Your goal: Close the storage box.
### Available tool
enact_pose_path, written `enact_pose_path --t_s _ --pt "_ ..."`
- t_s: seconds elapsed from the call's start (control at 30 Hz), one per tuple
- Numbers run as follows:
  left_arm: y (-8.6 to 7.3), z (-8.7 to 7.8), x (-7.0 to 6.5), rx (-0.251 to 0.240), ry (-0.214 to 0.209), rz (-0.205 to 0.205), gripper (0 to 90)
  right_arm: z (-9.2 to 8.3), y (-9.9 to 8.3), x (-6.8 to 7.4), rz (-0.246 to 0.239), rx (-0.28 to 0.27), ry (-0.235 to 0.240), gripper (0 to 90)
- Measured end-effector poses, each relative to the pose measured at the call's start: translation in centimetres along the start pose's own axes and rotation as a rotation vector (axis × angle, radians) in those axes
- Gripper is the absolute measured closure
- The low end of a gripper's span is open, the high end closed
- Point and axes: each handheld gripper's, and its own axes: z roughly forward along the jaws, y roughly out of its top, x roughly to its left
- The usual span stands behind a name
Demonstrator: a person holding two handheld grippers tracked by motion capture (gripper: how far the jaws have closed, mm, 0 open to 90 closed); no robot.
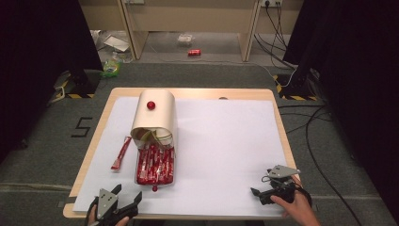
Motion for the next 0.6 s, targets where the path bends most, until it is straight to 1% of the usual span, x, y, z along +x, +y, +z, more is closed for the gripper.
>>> enact_pose_path --t_s 0.17,0.23,0.37,0.4,0.47,0.57,0.6 --pt "0.3 0.3 -0.4 -0.006 0.0 0.005 19.6 0.0 0.0 0.0 -0.004 -0.002 -0.003 1.5" --pt "0.3 0.5 -0.5 -0.001 0.004 0.02 21.6 0.0 0.0 0.1 -0.003 -0.001 -0.002 1.5" --pt "0.5 0.7 -0.6 0.001 0.007 0.024 22.0 0.0 0.0 0.1 -0.003 -0.001 -0.002 1.5" --pt "0.5 0.9 -0.6 0.007 0.009 0.033 22.3 0.0 0.0 0.0 -0.005 -0.002 -0.003 1.5" --pt "0.6 1.0 -0.7 0.008 0.009 0.038 23.2 0.0 0.0 0.0 -0.003 -0.002 -0.002 1.4" --pt "0.9 1.5 -0.6 0.013 0.025 0.039 24.2 0.0 0.0 0.0 -0.003 -0.002 -0.001 1.5" --pt "1.1 1.6 -0.6 0.021 0.023 0.048 23.5 0.0 0.0 0.0 -0.003 -0.002 -0.001 1.4"
